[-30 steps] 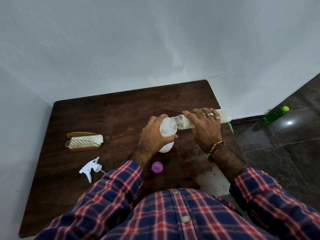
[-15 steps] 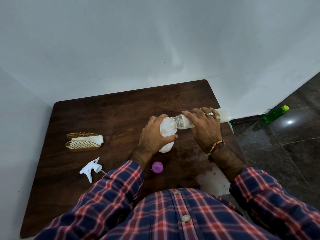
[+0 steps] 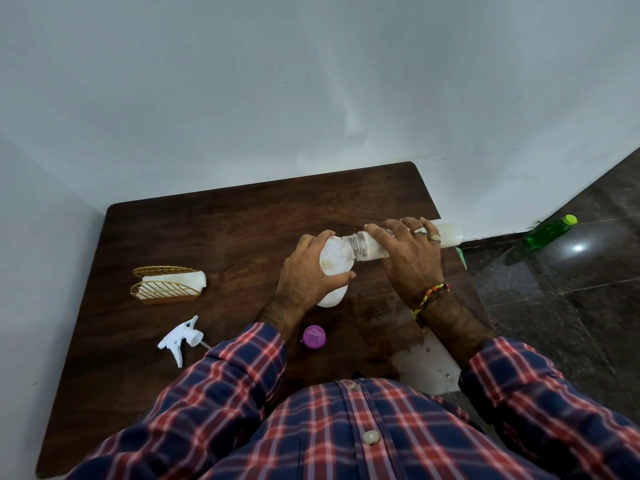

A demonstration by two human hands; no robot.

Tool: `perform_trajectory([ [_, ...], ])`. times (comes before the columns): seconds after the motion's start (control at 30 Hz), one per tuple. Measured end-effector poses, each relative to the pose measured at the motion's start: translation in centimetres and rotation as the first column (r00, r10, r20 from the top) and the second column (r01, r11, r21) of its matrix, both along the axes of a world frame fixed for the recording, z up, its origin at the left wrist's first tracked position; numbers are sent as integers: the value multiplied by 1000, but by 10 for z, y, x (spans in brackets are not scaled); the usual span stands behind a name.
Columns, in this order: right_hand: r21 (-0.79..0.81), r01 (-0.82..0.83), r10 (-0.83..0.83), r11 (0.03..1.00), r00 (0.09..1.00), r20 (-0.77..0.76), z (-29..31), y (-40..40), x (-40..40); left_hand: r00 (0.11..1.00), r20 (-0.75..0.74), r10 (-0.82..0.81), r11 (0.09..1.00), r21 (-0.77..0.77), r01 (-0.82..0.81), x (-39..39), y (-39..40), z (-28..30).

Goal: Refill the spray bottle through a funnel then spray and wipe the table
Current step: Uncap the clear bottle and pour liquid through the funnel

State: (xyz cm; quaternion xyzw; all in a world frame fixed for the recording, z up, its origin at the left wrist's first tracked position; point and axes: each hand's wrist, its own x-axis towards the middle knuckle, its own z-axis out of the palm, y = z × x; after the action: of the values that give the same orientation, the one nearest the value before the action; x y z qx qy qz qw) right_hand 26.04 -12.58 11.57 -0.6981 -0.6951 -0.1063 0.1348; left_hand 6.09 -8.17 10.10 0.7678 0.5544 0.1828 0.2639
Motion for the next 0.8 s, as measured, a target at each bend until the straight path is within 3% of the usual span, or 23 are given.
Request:
perform_trajectory([
  [0.8, 47, -13, 13, 999, 1000, 1, -4, 1, 1, 1000, -3, 1, 1000, 5, -1, 0, 0, 1],
])
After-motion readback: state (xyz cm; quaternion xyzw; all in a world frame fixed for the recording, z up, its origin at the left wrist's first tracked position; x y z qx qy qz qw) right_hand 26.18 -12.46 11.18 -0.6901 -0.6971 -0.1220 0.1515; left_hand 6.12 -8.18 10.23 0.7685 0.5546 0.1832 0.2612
